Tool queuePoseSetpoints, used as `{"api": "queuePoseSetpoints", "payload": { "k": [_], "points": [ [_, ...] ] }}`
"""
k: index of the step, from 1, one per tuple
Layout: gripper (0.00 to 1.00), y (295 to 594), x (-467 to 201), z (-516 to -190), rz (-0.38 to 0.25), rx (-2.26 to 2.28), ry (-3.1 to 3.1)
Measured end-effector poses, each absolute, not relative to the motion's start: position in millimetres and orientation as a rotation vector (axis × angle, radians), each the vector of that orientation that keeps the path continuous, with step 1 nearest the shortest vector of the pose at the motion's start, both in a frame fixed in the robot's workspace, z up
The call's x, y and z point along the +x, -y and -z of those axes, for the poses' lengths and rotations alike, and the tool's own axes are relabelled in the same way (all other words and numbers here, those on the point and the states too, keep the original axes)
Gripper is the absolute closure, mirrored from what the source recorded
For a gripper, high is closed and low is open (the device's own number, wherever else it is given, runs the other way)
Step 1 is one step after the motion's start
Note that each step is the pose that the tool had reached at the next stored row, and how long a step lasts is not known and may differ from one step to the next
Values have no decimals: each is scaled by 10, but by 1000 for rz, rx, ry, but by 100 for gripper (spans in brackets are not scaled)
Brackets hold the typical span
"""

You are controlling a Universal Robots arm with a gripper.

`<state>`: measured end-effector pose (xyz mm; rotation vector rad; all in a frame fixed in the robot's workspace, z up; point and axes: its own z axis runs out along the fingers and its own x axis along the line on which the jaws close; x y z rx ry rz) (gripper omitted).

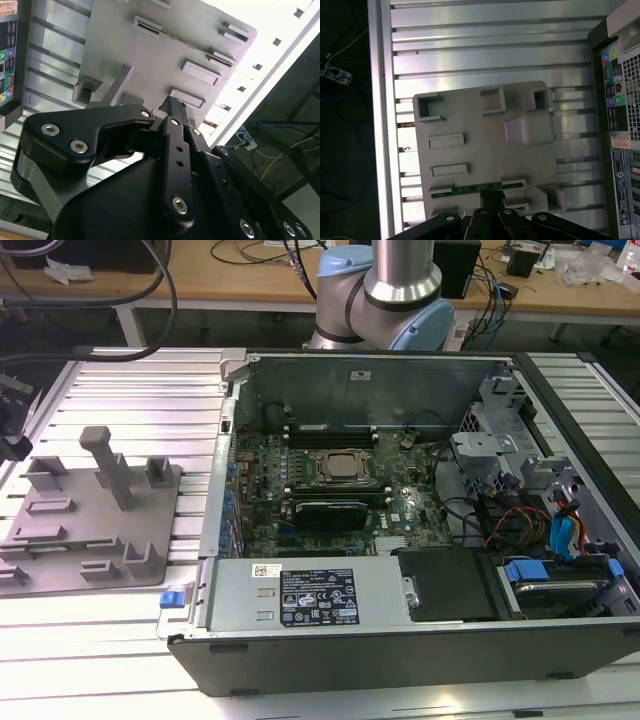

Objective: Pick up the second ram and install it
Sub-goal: 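Pick up the second ram and move it above second insertion slot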

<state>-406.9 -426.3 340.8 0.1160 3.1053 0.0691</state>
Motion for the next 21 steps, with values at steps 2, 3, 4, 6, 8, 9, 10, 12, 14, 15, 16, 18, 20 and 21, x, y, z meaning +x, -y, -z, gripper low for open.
{"api": "queuePoseSetpoints", "payload": {
  "k": [2, 3, 4, 6, 8, 9, 10, 12, 14, 15, 16, 18, 20, 21],
  "points": [
    [92, 4262, -4069, -3405, -69, 105, -3106],
    [92, 4262, -4069, -3405, -69, 92, -3106],
    [92, 4262, -4070, -3404, -70, 24, -3109],
    [92, 4262, -4071, -3403, -71, -58, -3109],
    [92, 4263, -4071, -3400, -70, -224, -3104],
    [92, 4262, -4070, -3397, -71, -298, -3099],
    [92, 4262, -4070, -3394, -72, -359, -3094],
    [92, 4262, -4071, -3388, -74, -497, -3077],
    [92, 4263, -4071, -3384, -75, -639, -3053],
    [92, 4262, -4071, -3382, -75, -707, -3039],
    [92, 4263, -4071, -3380, -75, -749, -3029],
    [92, 4262, -4071, -3377, -76, -895, -2992],
    [92, 4262, -4071, -3374, -77, -1010, -2957],
    [92, 4262, -4071, -3373, -77, -1036, -2949]
  ]
}}
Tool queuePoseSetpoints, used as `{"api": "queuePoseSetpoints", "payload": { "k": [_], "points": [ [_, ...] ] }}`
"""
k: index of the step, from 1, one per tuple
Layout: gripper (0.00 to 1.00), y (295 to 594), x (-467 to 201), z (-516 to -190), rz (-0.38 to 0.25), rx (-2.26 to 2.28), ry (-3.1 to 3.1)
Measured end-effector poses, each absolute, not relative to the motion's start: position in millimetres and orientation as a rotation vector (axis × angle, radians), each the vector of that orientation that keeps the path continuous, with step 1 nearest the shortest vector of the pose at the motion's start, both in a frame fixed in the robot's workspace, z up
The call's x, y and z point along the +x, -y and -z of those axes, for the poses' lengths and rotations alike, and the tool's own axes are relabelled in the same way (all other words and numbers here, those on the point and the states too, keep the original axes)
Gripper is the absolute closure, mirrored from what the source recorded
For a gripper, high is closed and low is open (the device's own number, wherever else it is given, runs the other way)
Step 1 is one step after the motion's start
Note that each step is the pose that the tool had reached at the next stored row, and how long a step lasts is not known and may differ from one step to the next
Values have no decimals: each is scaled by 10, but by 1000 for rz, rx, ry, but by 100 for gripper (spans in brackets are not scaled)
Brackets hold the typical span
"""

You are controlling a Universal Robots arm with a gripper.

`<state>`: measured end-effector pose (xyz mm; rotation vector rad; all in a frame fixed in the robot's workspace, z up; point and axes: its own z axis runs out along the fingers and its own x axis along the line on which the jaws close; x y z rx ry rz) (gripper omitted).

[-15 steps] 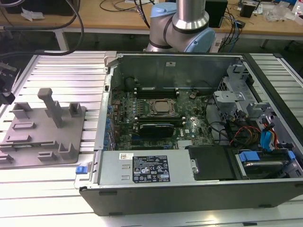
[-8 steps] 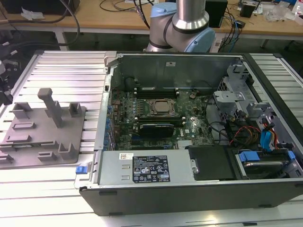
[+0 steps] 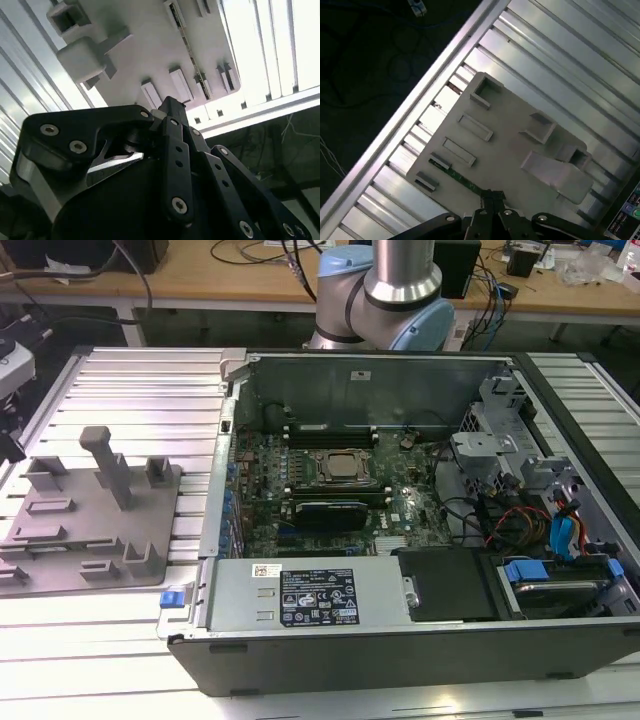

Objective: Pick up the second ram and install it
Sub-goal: 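Pick up the second ram and move it above second insertion slot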

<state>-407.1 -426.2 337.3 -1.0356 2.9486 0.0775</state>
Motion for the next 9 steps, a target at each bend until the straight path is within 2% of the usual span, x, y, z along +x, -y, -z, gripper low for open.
{"api": "queuePoseSetpoints", "payload": {
  "k": [9],
  "points": [
    [92, 4262, -4071, -3357, -80, -1475, -2764]
  ]
}}
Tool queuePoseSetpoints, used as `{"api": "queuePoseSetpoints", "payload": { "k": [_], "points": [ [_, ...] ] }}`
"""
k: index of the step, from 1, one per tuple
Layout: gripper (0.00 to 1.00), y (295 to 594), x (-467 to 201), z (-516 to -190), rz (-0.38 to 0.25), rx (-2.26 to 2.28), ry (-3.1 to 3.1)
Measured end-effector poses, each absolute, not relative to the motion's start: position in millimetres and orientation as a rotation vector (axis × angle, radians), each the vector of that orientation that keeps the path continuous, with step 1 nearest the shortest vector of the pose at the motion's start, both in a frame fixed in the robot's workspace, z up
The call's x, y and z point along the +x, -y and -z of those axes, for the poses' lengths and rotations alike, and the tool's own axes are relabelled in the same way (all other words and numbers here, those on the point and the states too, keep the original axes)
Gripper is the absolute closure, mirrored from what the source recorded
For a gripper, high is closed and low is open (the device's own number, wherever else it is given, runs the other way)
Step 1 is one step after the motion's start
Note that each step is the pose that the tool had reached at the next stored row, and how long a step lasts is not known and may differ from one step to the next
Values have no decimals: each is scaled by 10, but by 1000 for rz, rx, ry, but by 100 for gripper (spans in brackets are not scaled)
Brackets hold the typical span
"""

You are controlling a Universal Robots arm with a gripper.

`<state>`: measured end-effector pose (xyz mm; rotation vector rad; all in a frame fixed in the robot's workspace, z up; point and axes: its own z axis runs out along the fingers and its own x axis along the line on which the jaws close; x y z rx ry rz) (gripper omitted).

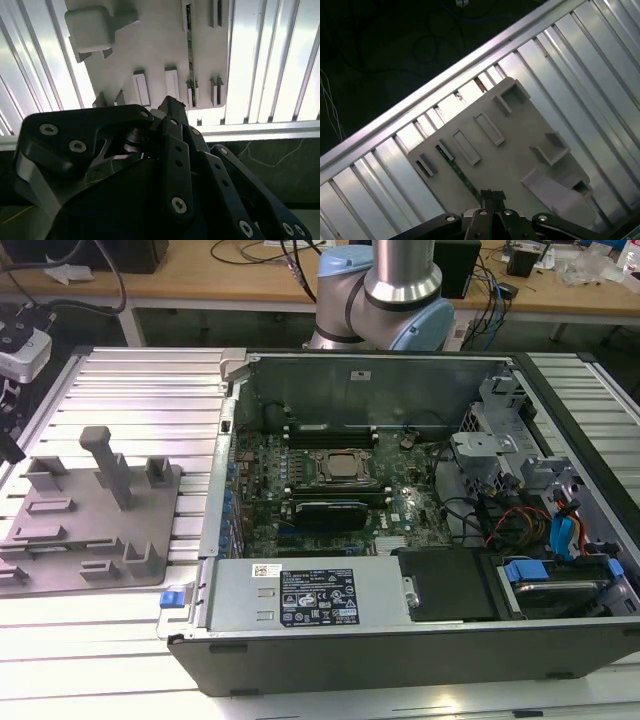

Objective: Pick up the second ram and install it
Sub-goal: 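Pick up the second ram and move it above second insertion slot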

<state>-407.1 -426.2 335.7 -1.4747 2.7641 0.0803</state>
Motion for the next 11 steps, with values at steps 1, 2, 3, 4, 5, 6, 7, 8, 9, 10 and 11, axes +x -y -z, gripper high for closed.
{"api": "queuePoseSetpoints", "payload": {
  "k": [1, 2, 3, 4, 5, 6, 7, 8, 9, 10, 11],
  "points": [
    [92, 4262, -4071, -3355, -80, -1511, -2745],
    [92, 4263, -4071, -3353, -81, -1537, -2731],
    [92, 4262, -4071, -3351, -81, -1581, -2707],
    [92, 4263, -4071, -3350, -81, -1627, -2681],
    [92, 4263, -4071, -3348, -81, -1673, -2653],
    [92, 4263, -4071, -3345, -81, -1739, -2612],
    [92, 4262, -4071, -3343, -81, -1788, -2580],
    [92, 4263, -4071, -3342, -81, -1820, -2558],
    [92, 4263, -4071, -3340, -81, -1843, -2542],
    [92, 4263, -4070, -3336, -81, -1896, -2504],
    [92, 4263, -4070, -3333, -81, -1922, -2486]
  ]
}}
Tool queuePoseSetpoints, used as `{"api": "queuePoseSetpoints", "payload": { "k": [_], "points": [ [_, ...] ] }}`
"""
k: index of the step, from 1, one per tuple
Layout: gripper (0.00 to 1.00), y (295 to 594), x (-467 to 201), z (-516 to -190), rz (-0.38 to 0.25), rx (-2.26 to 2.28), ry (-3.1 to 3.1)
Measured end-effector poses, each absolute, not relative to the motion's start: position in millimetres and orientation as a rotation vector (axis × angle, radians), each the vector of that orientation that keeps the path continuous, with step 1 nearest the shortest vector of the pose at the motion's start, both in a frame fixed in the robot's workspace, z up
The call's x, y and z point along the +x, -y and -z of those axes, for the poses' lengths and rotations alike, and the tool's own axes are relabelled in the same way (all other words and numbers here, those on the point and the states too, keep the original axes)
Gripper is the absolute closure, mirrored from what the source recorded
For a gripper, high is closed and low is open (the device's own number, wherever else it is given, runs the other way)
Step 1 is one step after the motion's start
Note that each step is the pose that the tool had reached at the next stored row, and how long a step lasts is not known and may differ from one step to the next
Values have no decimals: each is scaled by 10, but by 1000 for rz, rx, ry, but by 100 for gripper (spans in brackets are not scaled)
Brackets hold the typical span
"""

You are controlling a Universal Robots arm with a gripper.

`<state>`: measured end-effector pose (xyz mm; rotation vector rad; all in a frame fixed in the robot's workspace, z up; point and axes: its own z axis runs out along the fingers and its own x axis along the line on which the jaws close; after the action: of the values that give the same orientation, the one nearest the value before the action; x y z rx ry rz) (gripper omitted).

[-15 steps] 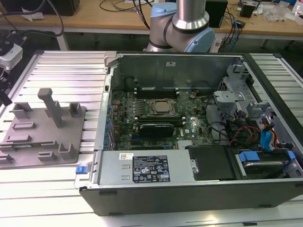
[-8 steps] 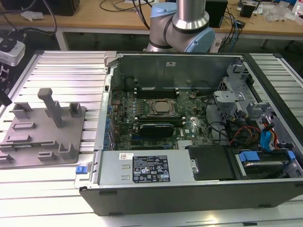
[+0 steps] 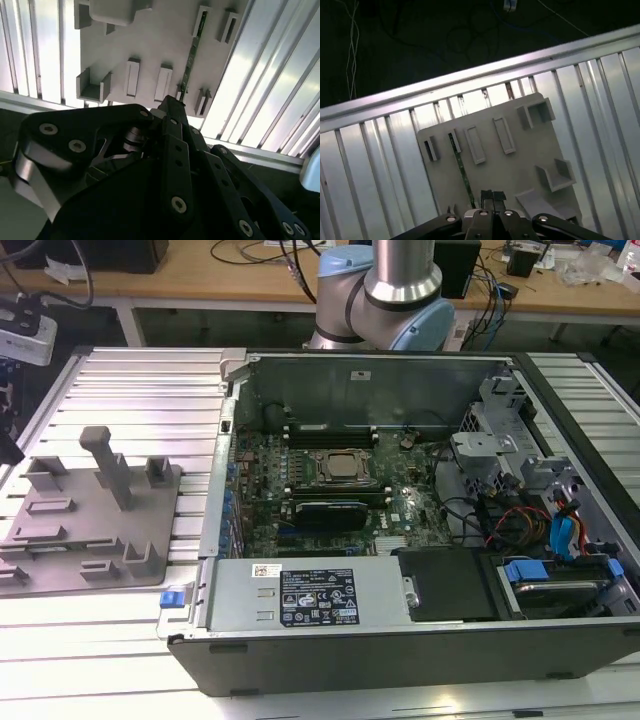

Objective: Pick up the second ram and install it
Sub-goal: 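Pick up the second ram and move it above second insertion slot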

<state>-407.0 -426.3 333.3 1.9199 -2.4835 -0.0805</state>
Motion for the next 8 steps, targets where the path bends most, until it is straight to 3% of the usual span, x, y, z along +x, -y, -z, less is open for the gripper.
{"api": "queuePoseSetpoints", "payload": {
  "k": [8],
  "points": [
    [92, 4263, -4071, -3130, 80, 2060, 2364]
  ]
}}
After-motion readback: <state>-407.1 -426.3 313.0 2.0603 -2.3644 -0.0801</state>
